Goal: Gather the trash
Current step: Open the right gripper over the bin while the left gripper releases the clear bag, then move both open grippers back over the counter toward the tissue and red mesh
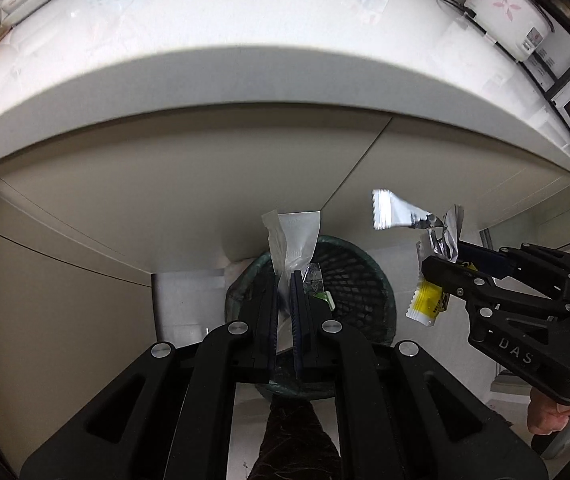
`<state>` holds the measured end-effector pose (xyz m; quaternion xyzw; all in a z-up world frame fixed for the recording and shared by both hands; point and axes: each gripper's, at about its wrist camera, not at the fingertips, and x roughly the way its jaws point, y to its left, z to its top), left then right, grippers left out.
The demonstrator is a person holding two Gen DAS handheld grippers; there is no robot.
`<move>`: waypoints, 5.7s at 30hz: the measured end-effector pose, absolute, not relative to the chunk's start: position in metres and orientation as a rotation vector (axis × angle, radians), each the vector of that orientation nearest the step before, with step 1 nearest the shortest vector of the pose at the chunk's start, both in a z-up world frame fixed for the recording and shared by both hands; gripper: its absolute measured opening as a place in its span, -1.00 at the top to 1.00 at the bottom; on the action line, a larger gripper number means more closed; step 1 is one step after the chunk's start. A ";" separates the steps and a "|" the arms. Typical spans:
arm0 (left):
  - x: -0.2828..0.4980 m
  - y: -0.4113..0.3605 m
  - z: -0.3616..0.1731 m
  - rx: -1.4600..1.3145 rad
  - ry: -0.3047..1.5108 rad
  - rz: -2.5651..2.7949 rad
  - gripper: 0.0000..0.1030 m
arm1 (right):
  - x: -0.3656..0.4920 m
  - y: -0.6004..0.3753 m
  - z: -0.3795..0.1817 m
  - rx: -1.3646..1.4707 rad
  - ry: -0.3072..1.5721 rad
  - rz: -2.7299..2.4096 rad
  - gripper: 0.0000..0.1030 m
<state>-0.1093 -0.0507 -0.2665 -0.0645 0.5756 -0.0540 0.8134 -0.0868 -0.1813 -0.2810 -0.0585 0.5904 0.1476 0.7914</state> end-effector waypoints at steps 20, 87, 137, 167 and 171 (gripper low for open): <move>-0.121 -0.037 -0.294 -0.167 1.264 -0.059 0.90 | -0.093 -0.158 -0.332 -0.224 1.301 0.356 -0.05; -0.105 -0.132 -0.342 -0.017 1.360 -0.246 0.59 | -0.092 -0.275 -0.313 -0.080 1.198 0.136 -0.85; -0.085 -0.082 -0.163 -0.180 1.097 -0.104 -0.88 | -0.066 -0.262 -0.167 -0.070 0.981 0.178 -0.85; -0.004 -0.035 -0.025 -0.229 0.846 0.005 -0.88 | 0.018 -0.244 -0.026 -0.088 0.706 0.200 -0.85; 0.018 -0.034 -0.022 -0.237 0.850 0.017 -0.88 | 0.039 -0.247 -0.021 -0.069 0.685 0.217 -0.85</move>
